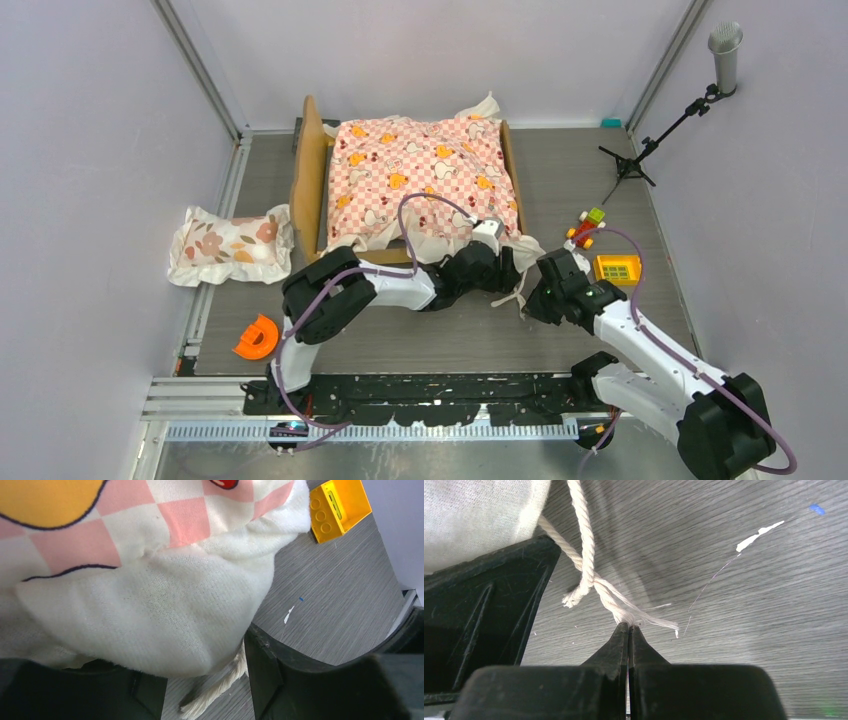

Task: Set up the pet bed
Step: Tie the ropes to the bed frame.

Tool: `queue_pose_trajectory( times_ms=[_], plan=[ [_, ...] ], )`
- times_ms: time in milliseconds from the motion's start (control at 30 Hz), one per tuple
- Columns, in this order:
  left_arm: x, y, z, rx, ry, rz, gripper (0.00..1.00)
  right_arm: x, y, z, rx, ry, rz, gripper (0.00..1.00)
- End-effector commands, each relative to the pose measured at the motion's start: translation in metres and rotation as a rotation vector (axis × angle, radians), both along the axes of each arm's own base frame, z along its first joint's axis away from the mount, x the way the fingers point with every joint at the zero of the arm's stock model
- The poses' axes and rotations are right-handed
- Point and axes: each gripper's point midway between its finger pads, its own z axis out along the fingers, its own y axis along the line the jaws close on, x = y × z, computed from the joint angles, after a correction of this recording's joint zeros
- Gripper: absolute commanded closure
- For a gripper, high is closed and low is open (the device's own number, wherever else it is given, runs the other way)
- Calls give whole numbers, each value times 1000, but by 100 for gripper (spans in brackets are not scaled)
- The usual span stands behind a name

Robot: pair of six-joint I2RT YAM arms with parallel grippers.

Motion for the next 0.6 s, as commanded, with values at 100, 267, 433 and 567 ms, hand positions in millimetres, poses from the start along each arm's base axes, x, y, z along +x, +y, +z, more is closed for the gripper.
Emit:
queue_pose_trajectory(
  times_ms=[100, 267, 433, 567],
  plan=[
    [12, -15, 13, -68, -6, 26, 48, 7, 6, 16, 31, -43, 7, 99],
    [12, -18, 9, -66, 5, 20, 60, 7, 6, 18, 36, -53, 8, 99],
    [11, -17, 8, -56, 10, 15, 76, 7, 5, 20, 34, -60, 3, 99],
    [8, -16, 8, -56, 12, 3, 86, 10, 2, 22, 24, -78, -10, 99]
  ],
)
